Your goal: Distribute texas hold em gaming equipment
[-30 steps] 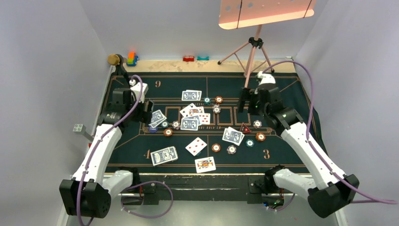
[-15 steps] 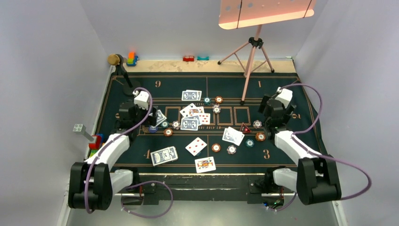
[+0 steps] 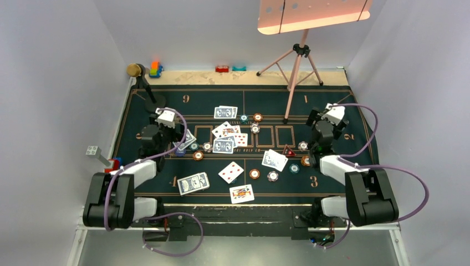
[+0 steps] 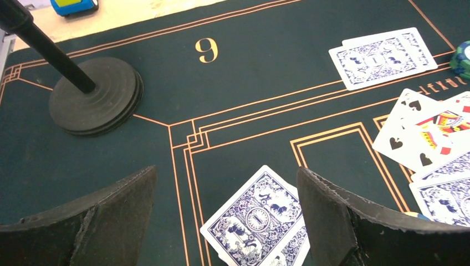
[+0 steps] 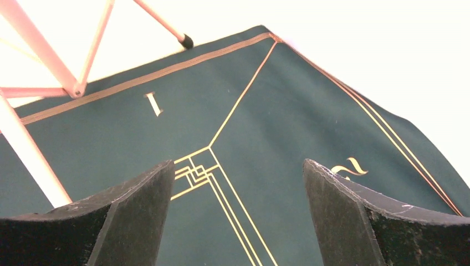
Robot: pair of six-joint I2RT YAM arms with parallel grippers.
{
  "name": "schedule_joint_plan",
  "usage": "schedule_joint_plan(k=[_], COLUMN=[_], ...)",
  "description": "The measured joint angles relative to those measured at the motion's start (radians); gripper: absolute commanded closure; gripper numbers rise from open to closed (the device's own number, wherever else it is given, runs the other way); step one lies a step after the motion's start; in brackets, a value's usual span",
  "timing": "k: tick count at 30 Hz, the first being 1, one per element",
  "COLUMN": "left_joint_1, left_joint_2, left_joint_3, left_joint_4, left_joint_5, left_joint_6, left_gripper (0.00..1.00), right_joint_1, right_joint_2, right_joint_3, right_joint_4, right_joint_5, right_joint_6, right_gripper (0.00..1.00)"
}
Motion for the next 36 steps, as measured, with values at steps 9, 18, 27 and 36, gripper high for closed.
schedule_joint_plan(k=[9,18,27,36], left_joint_1=[0.014,0.018,0.018,0.018], left_joint_2=[0.102,0.109,0.111,0.113], left_joint_3=[-0.029,-0.044,-0.038,-0.036], left_joint_4=[0.157,0.214,0.206,0.200], left_joint_5=[-0.015,-0.129,-0.211,-0.232], left_joint_6=[-0.004,-0.053,-0.089,-0.097], left_gripper=[0.10,0.00,0.00,0.00], right_joint_1=[-0.002,-0.055,-0.076,-0.076], right_joint_2=[0.051,0.098,0.100,0.100], right_joint_3=[-0.067,-0.095,-0.108,-0.110], right_joint_4=[0.217,0.345,0.377,0.380], right_joint_5=[-0.042,-0.204,-0.233,-0.233], right_joint_6=[-0.017,-0.032,-0.031,-0.031], right_gripper=[0.02,0.02,0.02,0.02])
